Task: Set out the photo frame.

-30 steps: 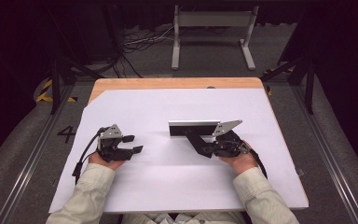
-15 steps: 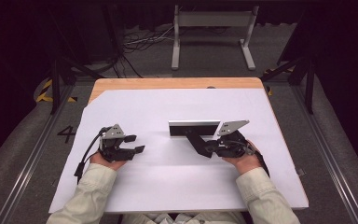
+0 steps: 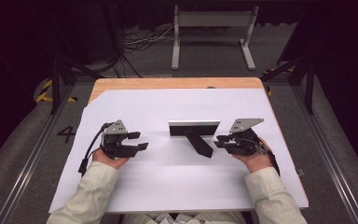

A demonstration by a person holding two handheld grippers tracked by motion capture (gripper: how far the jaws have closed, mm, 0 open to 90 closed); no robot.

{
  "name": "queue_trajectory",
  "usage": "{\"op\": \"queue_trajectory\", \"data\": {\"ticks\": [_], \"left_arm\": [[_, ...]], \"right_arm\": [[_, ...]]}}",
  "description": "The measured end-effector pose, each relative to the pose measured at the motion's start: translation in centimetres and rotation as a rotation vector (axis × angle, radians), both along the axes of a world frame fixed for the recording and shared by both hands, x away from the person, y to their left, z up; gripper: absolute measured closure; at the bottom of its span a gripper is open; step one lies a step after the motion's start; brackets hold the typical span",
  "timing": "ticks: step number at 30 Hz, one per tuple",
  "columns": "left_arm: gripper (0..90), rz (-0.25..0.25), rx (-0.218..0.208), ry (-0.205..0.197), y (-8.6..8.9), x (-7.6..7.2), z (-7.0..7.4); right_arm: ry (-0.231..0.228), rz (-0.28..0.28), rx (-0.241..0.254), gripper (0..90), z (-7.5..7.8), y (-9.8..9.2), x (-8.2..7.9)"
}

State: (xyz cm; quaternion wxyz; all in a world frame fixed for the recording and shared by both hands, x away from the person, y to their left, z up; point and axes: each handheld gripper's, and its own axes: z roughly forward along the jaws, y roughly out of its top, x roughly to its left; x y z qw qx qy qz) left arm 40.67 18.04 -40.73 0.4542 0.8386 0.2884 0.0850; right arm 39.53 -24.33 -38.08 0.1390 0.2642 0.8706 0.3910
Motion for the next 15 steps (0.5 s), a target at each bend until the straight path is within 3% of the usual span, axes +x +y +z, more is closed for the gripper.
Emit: {"op": "queue_trajectory", "data": {"ticks": [3,5,15], "left_arm": [[47.4,0.045,0.031,0.043,-0.4,0.5,-0.1],[48.9,0.066,0.026,0.069,-0.6,0.9,-0.2],[52.6,0.05,0.027,0.051,-1.5,1.5,0.3]], "right_arm": [[-0.006,-0.016,0.021,69.9,0.3,-0.3,0.0],[-0.012,-0.022,0.022,69.3,0.5,-0.3,0.0],[0.018,-0.118,0.038,69.8,0.2,-1.5,0.2]]}}
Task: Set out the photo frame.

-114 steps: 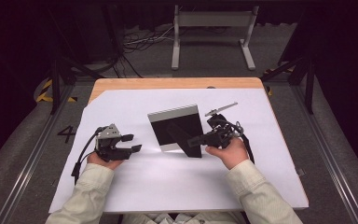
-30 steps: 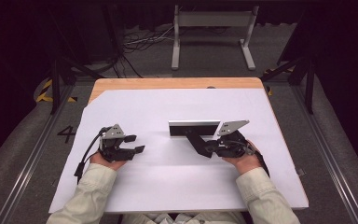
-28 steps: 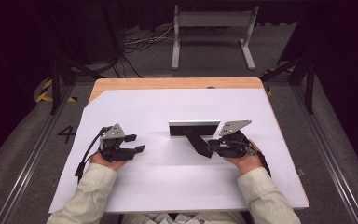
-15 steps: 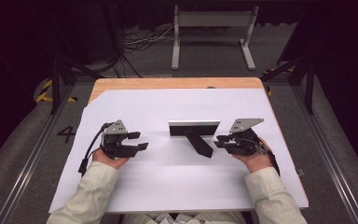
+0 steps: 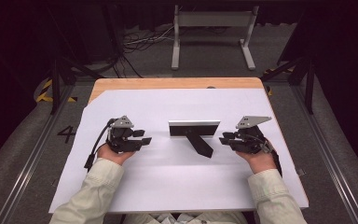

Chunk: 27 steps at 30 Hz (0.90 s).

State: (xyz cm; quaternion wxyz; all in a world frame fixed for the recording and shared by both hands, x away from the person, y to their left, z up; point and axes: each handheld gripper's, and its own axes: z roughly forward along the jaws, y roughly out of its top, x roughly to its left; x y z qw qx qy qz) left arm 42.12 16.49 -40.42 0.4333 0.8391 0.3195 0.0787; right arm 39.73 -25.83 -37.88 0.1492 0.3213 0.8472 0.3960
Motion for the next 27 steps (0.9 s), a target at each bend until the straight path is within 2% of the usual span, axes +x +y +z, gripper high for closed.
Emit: {"op": "queue_trajectory", "data": {"ticks": [7,12,14,15,16,19,20,21,24,27], "left_arm": [[54.1,-0.007,-0.026,-0.005,-0.6,0.2,0.4],[55.6,-0.022,-0.021,-0.029,-1.4,0.4,1.3],[55.8,-0.024,-0.017,-0.028,-1.6,0.4,1.4],[57.2,-0.018,-0.014,-0.035,-1.7,0.5,1.4],[58.7,-0.013,-0.016,-0.025,-2.0,0.7,1.4],[72.7,-0.017,-0.009,-0.028,-2.1,1.0,1.4],[72.7,-0.026,-0.01,-0.016,-2.3,1.2,1.3],[78.3,-0.029,-0.005,-0.008,-2.4,1.4,1.3],[88.1,-0.037,0.014,-0.016,-2.9,1.8,1.3],[90.0,-0.045,0.011,-0.012,-3.7,2.3,1.3]], "right_arm": [[-0.02,-0.023,-0.001,69.9,0.2,-1.1,-0.1],[-0.03,-0.034,0.006,69.9,0.6,-1.6,-0.2],[-0.032,-0.035,0.007,69.9,0.7,-1.7,-0.2],[-0.033,-0.035,0.011,69.9,0.8,-1.7,-0.3],[-0.034,-0.034,0.01,69.9,0.8,-1.7,-0.3],[-0.034,-0.033,0.009,69.9,0.8,-1.7,-0.3],[-0.034,-0.032,0.006,70.2,0.8,-1.7,-0.3],[-0.031,-0.031,0.002,70.3,0.7,-1.7,-0.3],[-0.03,-0.034,0.005,70.8,0.8,-1.8,-0.3],[-0.033,-0.034,0.006,71.3,0.9,-1.9,-0.4]]}}
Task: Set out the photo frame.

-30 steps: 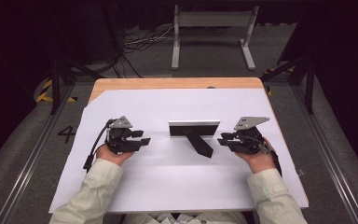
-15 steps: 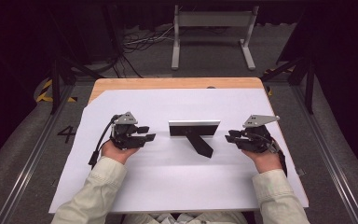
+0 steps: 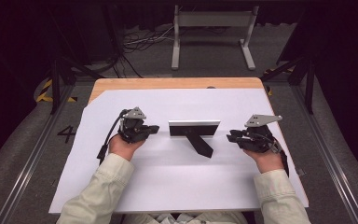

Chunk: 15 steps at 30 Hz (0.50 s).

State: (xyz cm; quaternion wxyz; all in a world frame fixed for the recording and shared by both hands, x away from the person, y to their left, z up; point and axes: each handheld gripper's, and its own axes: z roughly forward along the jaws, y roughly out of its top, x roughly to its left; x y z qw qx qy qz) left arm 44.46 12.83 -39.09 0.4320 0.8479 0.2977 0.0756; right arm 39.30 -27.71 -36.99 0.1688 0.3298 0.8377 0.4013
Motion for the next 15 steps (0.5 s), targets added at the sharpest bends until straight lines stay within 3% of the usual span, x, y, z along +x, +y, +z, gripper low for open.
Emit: {"op": "queue_trajectory", "data": {"ticks": [7,15], "left_arm": [[90.0,0.01,0.001,0.024,-0.9,0.9,-1.1],[90.0,0.031,0.013,-0.034,-1.5,1.6,-2.2]], "right_arm": [[0.001,0.003,-0.003,72.2,0.0,0.0,-0.2],[-0.008,0.009,-0.004,72.8,0.0,-0.2,-0.8]]}}
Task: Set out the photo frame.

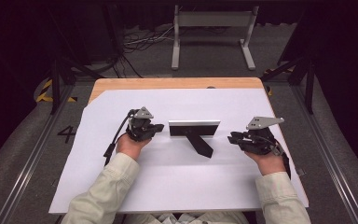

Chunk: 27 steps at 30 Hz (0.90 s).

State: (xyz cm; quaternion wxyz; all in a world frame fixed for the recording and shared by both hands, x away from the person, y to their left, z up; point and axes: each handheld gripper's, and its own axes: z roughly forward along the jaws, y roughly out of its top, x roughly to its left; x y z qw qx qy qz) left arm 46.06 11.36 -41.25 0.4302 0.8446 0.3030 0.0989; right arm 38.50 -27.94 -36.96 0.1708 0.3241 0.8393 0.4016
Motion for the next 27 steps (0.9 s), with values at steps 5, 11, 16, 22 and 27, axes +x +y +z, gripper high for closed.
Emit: {"op": "queue_trajectory", "data": {"ticks": [5,11,16,22,27], "left_arm": [[90.0,-0.011,-0.016,-0.015,-0.6,0.3,-0.7],[90.0,-0.032,-0.015,-0.017,-1.3,0.6,-1.3],[90.0,-0.035,-0.014,-0.013,-1.7,0.6,-1.7],[90.0,-0.042,0.026,-0.025,-2.2,0.5,-2.2],[90.0,-0.054,0.05,-0.036,-2.6,0.5,-2.5]], "right_arm": [[0.001,0.011,0.035,73.1,0.2,-0.3,-0.6],[-0.011,0.012,0.038,73.1,0.5,-0.6,-1.2],[-0.01,0.002,0.041,72.8,0.5,-0.9,-1.4],[-0.01,0.004,0.045,71.6,0.6,-1.0,-1.5],[-0.013,0.01,0.061,71.2,0.7,-1.1,-1.6]]}}
